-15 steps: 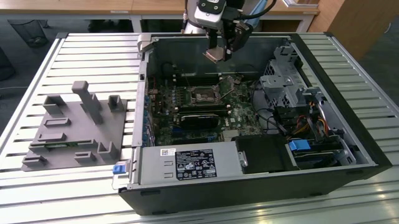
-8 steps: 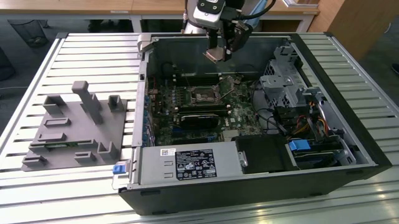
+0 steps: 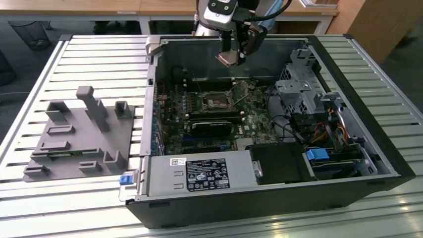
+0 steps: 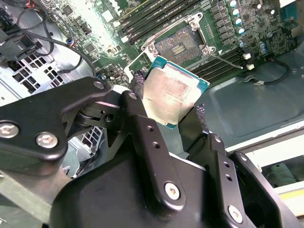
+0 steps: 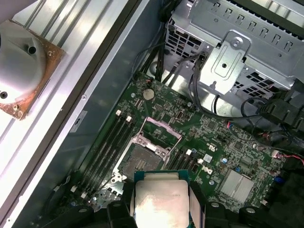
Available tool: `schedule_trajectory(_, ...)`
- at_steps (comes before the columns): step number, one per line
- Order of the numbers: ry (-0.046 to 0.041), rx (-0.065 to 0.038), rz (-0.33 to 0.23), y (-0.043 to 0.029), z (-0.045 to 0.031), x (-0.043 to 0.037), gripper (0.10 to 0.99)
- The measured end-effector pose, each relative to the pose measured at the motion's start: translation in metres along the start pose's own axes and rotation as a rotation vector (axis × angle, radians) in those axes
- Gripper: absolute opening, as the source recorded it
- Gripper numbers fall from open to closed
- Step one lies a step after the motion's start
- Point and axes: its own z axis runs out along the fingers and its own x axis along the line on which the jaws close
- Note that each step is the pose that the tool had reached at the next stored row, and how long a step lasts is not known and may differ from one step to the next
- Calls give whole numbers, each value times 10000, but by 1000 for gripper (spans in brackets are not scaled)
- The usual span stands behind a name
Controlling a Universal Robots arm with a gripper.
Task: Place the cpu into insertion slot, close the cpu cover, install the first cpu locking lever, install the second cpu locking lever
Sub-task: 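Place the cpu into insertion slot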
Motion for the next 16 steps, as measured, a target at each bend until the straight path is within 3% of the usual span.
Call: schedule_trajectory(16,-71,-13,753,-1,6,0,545)
